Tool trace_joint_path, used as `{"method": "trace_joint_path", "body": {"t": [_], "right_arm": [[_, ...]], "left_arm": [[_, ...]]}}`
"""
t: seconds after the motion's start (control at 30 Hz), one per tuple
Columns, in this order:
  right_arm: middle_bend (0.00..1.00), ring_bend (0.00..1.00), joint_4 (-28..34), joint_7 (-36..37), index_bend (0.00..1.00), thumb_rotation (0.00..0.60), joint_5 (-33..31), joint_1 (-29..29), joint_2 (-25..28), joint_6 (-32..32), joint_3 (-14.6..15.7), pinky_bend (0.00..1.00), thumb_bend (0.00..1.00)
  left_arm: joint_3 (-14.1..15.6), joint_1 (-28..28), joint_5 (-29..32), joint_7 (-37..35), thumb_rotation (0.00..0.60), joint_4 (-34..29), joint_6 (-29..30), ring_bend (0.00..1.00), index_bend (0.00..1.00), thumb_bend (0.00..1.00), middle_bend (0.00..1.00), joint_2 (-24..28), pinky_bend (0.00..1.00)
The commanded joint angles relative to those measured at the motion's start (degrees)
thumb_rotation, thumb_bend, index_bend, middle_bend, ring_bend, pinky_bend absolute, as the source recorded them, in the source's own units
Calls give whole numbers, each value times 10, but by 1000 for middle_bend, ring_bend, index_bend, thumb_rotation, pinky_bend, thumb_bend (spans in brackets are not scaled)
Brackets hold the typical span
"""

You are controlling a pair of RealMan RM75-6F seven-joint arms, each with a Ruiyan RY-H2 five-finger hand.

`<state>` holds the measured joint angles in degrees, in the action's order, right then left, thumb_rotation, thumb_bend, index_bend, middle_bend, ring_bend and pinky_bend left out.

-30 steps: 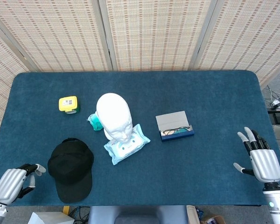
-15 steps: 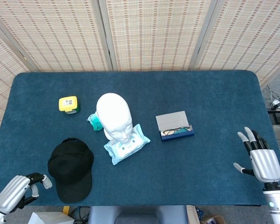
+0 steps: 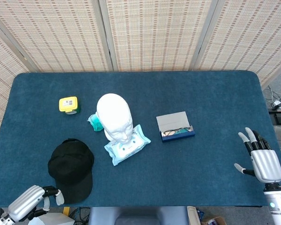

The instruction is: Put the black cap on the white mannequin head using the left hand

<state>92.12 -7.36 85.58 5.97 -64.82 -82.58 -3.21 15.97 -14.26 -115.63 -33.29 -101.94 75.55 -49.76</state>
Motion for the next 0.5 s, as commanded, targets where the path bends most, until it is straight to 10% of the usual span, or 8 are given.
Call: {"method": "trace_joint_path", "body": {"t": [0.03, 0.5], "right_arm": [[33, 0, 0, 0, 0, 600, 0, 0, 0, 0, 0, 159, 0], [33, 0, 0, -2, 0, 600, -3, 2, -1, 3, -1, 159, 0]], "left_arm": [[3, -5, 4, 5, 600, 0, -8, 435, 474, 947, 528, -6, 593], [-2, -33, 73, 64, 600, 12, -111, 409, 470, 946, 492, -77, 592]]}}
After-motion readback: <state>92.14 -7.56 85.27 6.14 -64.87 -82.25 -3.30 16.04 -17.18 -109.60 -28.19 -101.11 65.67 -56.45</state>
